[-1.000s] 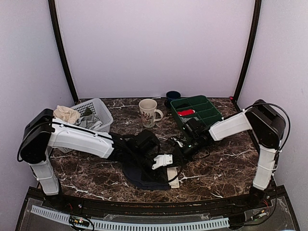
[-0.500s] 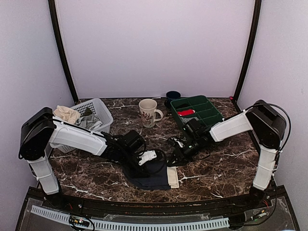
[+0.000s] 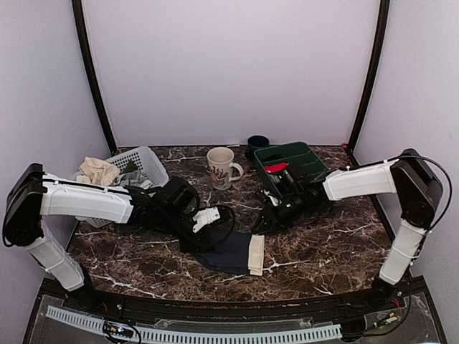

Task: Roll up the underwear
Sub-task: Smooth out the underwear at the center of the board.

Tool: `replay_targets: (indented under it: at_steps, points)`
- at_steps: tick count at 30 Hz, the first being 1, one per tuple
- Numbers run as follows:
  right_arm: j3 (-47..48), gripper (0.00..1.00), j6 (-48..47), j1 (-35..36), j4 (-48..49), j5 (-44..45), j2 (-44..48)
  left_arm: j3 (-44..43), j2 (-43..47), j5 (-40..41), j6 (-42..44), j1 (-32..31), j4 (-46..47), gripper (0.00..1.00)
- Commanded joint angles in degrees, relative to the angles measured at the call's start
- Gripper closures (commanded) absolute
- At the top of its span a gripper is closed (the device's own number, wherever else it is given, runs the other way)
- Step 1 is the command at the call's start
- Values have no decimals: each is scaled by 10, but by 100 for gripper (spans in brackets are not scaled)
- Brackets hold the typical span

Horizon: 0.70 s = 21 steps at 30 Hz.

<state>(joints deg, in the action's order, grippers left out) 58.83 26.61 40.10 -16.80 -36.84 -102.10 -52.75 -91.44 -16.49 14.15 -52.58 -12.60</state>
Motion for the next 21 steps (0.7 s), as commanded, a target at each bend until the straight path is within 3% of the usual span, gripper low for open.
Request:
replay_targets:
  at_steps: [1, 9, 14, 21]
  points:
    - [-4, 68, 4, -1, -38, -10, 56, 20, 58, -17, 27, -27, -13, 70]
    - [-103, 77, 49, 12, -13, -25, 101, -42, -13, 19, 56, -108, 5, 74]
    - [-163, 86, 83, 13, 36, -24, 101, -87, -76, -14, 36, -117, 59, 73]
    - [-184, 90, 98, 26, 83, -27, 75, -136, -149, -13, 65, -129, 55, 73]
